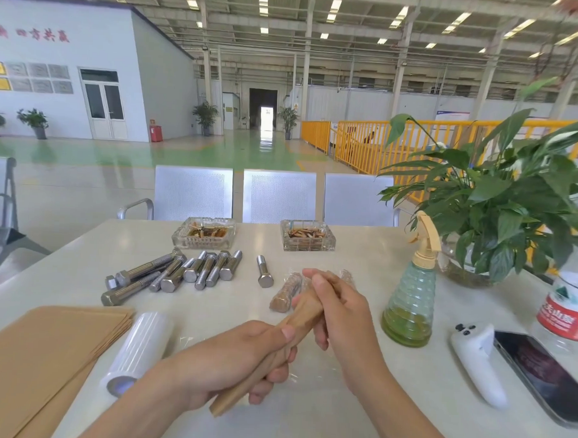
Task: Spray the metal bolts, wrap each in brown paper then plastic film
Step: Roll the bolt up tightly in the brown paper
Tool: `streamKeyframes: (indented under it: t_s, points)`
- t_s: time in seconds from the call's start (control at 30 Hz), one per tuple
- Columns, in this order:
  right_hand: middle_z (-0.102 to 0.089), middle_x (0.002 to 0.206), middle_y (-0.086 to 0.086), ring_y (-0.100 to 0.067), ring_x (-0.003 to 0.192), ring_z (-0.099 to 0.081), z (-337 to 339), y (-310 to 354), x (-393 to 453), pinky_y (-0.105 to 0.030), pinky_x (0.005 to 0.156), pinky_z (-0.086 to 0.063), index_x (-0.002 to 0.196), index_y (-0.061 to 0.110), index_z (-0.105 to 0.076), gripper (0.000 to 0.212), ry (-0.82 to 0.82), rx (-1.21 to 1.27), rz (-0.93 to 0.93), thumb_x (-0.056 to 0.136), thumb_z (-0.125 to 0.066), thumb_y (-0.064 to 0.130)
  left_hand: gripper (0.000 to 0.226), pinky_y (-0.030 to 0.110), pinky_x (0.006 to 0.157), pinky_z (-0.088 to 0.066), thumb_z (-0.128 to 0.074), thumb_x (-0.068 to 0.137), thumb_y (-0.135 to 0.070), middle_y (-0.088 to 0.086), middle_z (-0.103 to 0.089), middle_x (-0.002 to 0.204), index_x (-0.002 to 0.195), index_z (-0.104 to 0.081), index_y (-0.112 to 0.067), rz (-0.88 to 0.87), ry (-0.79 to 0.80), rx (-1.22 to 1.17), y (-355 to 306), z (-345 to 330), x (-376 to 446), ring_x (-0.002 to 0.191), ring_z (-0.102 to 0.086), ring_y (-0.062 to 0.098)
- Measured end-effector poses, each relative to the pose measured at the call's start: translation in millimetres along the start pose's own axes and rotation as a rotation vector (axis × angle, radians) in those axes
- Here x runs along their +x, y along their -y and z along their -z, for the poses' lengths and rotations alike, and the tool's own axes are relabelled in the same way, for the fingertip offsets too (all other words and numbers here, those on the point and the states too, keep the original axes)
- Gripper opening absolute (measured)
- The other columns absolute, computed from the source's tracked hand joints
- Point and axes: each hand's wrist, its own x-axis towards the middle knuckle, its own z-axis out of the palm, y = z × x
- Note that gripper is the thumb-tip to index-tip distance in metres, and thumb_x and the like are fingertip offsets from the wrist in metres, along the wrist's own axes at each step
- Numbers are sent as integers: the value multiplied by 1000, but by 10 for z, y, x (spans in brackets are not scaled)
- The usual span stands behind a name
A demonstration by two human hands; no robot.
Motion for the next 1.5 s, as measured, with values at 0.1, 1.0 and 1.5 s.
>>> streamKeyframes:
  t_s: [0.1, 1.0, 1.5]
  points:
    - [-72, 90, -27, -20, 40, -44, 37, 15, -15, -24, 42, -36, 116, 40, -71, 39, 157, 1, -45, 104, -40, 60, 40, 24, 51, -35, -54, 95, -52, 3, -45, 69, 94, -54, -12, 28, 3, -23, -18, 83, 16, 52, -33, 16]
    - [-44, 57, -1, -9, 41, -28, 147, 16, -39, -20, 36, -25, 89, 10, -67, 25, 85, 250, -307, 106, -53, 23, 75, 34, 71, -62, -37, 96, -69, 24, -66, 131, 130, -70, -10, -150, -99, -577, -172, 446, -200, 104, -72, 36]
    - [-44, 54, 3, -7, 40, -27, -170, -22, -173, -18, 35, -21, 95, 12, -62, 21, -16, 326, -577, 107, -50, 24, 26, 33, 71, -52, -44, 94, -11, -5, -64, 78, 92, -60, -30, -553, -811, 472, -90, -89, 218, 78, -63, 16]
